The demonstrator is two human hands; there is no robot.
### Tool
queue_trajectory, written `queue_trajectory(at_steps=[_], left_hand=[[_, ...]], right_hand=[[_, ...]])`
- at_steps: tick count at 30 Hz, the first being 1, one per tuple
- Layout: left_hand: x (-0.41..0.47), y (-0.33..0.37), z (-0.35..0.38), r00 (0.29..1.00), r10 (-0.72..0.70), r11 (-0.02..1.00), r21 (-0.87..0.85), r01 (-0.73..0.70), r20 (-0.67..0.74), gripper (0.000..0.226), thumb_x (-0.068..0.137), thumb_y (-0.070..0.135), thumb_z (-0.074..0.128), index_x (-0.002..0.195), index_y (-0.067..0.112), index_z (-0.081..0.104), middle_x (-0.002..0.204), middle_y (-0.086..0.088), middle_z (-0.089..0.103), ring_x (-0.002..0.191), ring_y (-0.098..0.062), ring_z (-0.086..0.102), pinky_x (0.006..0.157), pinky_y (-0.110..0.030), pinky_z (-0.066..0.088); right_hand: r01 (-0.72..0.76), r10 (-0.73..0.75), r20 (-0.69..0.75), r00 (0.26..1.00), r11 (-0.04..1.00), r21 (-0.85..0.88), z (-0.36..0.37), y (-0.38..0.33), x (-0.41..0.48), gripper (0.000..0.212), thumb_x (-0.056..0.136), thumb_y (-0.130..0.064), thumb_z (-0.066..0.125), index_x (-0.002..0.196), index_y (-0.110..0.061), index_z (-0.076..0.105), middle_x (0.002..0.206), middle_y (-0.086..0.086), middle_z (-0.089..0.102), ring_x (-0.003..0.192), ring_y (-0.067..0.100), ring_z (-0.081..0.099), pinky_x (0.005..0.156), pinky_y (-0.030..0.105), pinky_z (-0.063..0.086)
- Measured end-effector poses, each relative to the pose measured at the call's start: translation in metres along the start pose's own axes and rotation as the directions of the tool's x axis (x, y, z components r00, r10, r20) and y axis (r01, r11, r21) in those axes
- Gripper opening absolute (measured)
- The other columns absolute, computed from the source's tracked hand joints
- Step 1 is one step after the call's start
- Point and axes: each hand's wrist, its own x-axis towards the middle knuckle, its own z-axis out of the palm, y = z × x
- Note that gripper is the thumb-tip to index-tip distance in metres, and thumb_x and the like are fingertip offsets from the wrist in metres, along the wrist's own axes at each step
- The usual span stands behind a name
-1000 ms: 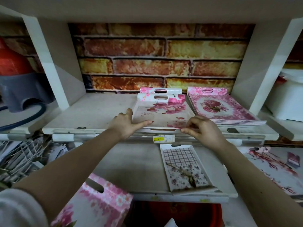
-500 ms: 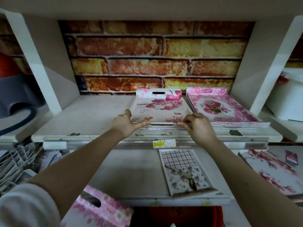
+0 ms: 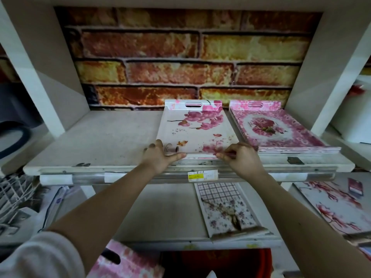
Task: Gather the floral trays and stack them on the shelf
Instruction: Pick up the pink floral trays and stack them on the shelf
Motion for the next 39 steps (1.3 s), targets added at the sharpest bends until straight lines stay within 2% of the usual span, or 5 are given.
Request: queue_trajectory(at_steps=[6, 11, 16, 28, 39], left_hand=[[0.0, -0.002, 0.002, 1.0, -0.008, 1.0, 0.018, 0.008, 0.007, 0.084, 0.066, 0.073, 0.059, 0.121, 0.011, 0.044, 0.127, -0.016, 0.049, 0.118, -0.034, 0.048, 0.096, -0.045, 0.045], [-0.003, 0.002, -0.001, 1.0, -0.017, 0.982, 0.189, 0.022, -0.026, 0.084, 0.068, 0.079, 0.05, 0.118, 0.011, 0.045, 0.127, -0.016, 0.052, 0.117, -0.035, 0.047, 0.093, -0.044, 0.043], [-0.02, 0.018, -0.007, 0.994, 0.092, 0.93, 0.363, -0.065, -0.057, 0.064, 0.082, 0.058, 0.053, 0.123, 0.011, 0.043, 0.132, -0.017, 0.048, 0.124, -0.035, 0.042, 0.099, -0.044, 0.035], [-0.107, 0.102, 0.007, 0.973, 0.227, 0.928, 0.292, -0.229, 0.042, 0.048, 0.086, 0.043, 0.053, 0.122, 0.012, 0.049, 0.13, -0.016, 0.05, 0.123, -0.032, 0.044, 0.097, -0.04, 0.04], [-0.235, 0.207, 0.103, 0.916, 0.389, 0.906, 0.14, -0.4, 0.102, 0.042, 0.089, 0.04, 0.054, 0.119, 0.011, 0.054, 0.124, -0.012, 0.054, 0.113, -0.031, 0.052, 0.088, -0.035, 0.046]], right_hand=[[-0.036, 0.036, 0.005, 0.999, 0.999, -0.04, 0.005, -0.002, -0.002, 0.049, 0.083, -0.054, 0.057, 0.101, -0.01, 0.068, 0.105, 0.009, 0.064, 0.096, 0.029, 0.061, 0.084, 0.038, 0.051], [0.004, -0.008, -0.038, 0.999, 0.994, -0.106, 0.012, 0.0, -0.016, 0.043, 0.091, -0.045, 0.049, 0.119, -0.014, 0.06, 0.121, 0.008, 0.059, 0.116, 0.028, 0.049, 0.1, 0.033, 0.032], [0.01, -0.012, -0.04, 0.999, 0.999, -0.045, -0.003, 0.006, -0.032, 0.05, 0.089, -0.04, 0.054, 0.135, -0.02, 0.046, 0.137, 0.01, 0.049, 0.129, 0.029, 0.036, 0.107, 0.034, 0.026], [0.06, -0.059, -0.018, 0.998, 0.994, 0.091, -0.074, 0.038, -0.114, 0.047, 0.089, -0.036, 0.054, 0.133, -0.023, 0.046, 0.134, 0.011, 0.052, 0.129, 0.028, 0.038, 0.104, 0.034, 0.033], [-0.054, 0.075, -0.099, 0.992, 0.978, 0.203, -0.152, 0.148, -0.248, 0.046, 0.089, -0.038, 0.056, 0.13, -0.019, 0.05, 0.128, 0.011, 0.054, 0.116, 0.028, 0.05, 0.087, 0.032, 0.043]])
